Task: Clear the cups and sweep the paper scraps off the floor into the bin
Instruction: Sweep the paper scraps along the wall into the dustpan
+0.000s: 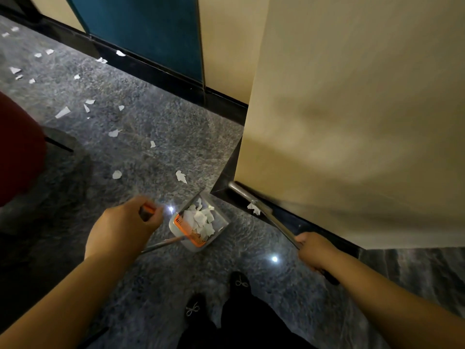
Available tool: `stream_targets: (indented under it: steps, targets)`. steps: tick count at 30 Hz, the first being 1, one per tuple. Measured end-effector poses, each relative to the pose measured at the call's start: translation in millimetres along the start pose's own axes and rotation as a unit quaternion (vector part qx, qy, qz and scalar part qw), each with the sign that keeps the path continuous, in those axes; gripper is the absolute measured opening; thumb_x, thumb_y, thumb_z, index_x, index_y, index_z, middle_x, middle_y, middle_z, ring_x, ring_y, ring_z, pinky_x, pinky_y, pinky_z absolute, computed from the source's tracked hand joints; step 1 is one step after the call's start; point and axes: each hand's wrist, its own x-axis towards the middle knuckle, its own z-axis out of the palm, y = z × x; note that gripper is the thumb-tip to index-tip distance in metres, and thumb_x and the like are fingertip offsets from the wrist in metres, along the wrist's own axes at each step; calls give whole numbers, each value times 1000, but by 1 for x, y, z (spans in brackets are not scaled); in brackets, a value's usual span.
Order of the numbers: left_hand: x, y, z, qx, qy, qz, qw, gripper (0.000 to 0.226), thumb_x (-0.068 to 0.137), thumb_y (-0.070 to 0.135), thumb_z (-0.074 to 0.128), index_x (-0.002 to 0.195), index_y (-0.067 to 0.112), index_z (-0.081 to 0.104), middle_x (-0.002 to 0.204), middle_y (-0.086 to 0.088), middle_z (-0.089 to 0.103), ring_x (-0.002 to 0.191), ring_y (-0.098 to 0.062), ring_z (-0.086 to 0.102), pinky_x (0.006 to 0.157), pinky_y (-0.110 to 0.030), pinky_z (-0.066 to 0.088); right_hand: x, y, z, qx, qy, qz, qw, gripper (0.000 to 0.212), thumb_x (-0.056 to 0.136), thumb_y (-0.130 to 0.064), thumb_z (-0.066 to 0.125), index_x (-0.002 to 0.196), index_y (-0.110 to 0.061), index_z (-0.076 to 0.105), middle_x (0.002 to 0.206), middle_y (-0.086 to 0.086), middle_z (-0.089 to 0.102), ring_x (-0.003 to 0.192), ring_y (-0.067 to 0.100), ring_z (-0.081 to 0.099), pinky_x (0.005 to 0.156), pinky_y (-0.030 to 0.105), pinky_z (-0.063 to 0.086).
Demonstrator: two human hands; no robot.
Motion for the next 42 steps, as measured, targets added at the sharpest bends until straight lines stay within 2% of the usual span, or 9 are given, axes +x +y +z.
stream_targets:
  steps: [4,10,14,17,18,22,31,36,42]
  targets:
    - [-3,2,5,-11,-9,-18,1000,12,88,43,65,87,31,67,71,11,61,63,-5,53,53,-25,37,17,6,1,-16,-1,-3,1000,51,90,-15,56,139,-24,46,126,7,59,76,18,63,53,21,47]
    - [-7,-4,1,-18,-2,-35,999,9,86,41,68,82,33,66,69,9,59,62,-8,51,60,-29,40,12,-3,13,-84,-67,-18,994,44,93,-11,44,137,-15,45,84,2,51,70,23,56,54,26,46]
    - [-14,-15,-9,-26,-3,-41,999,10,85,42,69,81,34,66,69,8,61,67,-15,56,65,-32,45,-4,-14,30,-103,-86,-44,990,48,94,-13,46,140,-19,41,107,8,55,72,19,56,46,20,40]
    - [-20,-23,-19,-26,0,-38,999,13,84,41,69,74,36,63,66,13,59,63,-11,53,64,-31,45,-11,-26,41,-73,-102,-51,991,36,92,-8,46,124,-22,54,97,6,56,66,20,63,43,21,43]
    - [-22,-27,-23,-22,-3,-39,999,14,84,41,69,74,35,63,66,12,59,63,-11,53,64,-31,44,-14,-29,45,-64,-102,-54,991,34,92,-7,47,120,-24,56,94,5,56,65,21,64,44,22,44]
    - [-29,-46,-36,-21,0,-50,999,13,84,41,70,75,34,65,68,7,62,65,-15,57,64,-32,46,-33,-44,62,-21,-87,-67,994,51,93,-6,49,142,-17,42,98,9,59,54,15,56,47,24,46]
    - [-44,-91,-51,11,-24,-70,997,16,86,47,65,75,34,64,69,5,62,65,-13,56,60,-30,44,-44,-76,65,20,-40,-80,996,48,92,-11,55,138,-20,45,93,3,60,56,16,56,51,27,47]
    - [-48,-118,-56,9,-53,-91,994,16,87,48,62,78,35,64,73,3,64,68,-17,59,65,-35,52,-33,-85,62,17,-14,-64,998,53,91,-8,53,141,-19,41,93,9,62,51,16,55,39,21,40]
    - [-47,-142,-49,17,-44,-111,993,16,88,46,63,80,32,64,71,6,61,66,-13,56,60,-31,45,-20,-102,67,-31,-6,-55,998,54,92,-8,51,144,-13,37,77,7,62,48,14,55,39,22,41]
